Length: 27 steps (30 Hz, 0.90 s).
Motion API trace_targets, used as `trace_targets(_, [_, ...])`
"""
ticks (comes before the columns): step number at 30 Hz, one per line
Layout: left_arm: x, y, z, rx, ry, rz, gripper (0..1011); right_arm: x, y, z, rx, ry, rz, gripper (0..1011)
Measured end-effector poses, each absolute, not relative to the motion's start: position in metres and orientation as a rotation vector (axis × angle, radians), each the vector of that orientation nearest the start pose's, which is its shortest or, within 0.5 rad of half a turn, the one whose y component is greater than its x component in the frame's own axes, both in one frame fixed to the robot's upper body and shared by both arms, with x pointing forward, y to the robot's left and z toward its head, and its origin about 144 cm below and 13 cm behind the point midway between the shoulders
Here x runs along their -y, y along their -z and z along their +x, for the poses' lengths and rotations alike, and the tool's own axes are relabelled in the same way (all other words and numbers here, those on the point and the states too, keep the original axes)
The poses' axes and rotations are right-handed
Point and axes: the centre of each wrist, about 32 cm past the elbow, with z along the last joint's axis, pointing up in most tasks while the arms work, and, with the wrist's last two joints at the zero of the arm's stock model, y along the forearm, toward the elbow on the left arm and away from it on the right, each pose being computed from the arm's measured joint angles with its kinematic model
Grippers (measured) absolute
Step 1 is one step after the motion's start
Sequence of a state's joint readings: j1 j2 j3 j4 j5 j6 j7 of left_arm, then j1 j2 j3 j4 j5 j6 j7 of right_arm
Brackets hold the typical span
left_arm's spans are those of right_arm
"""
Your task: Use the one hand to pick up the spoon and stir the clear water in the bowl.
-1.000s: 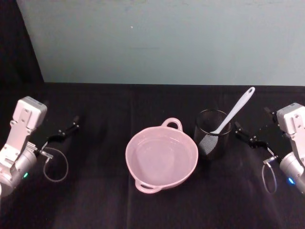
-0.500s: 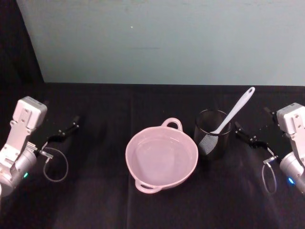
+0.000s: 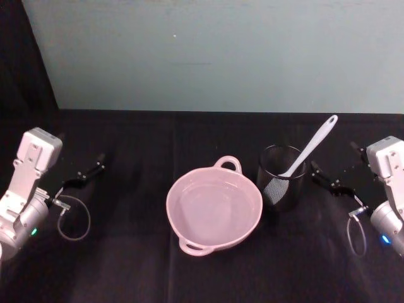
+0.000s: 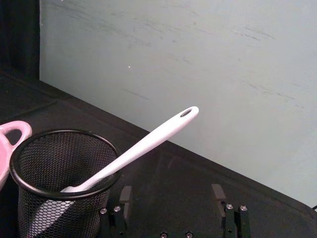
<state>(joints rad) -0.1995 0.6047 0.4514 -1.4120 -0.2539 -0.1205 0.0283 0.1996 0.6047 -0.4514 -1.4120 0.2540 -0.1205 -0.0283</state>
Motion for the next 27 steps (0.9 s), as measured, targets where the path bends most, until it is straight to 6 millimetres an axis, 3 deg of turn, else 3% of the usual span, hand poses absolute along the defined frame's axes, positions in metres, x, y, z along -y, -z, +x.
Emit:
trace_targets(15, [-0.310, -1.140, 0.489, 0.285, -1.248, 0.305, 1005, 0.321, -1.143, 0.467, 0.273, 1.283, -0.260, 1003])
trace_targets(27, [-0.310, -1.140, 0.489, 0.285, -1.248, 0.304, 1005, 0.323, -1.155, 0.446, 0.159, 1.299, -0.167, 1002])
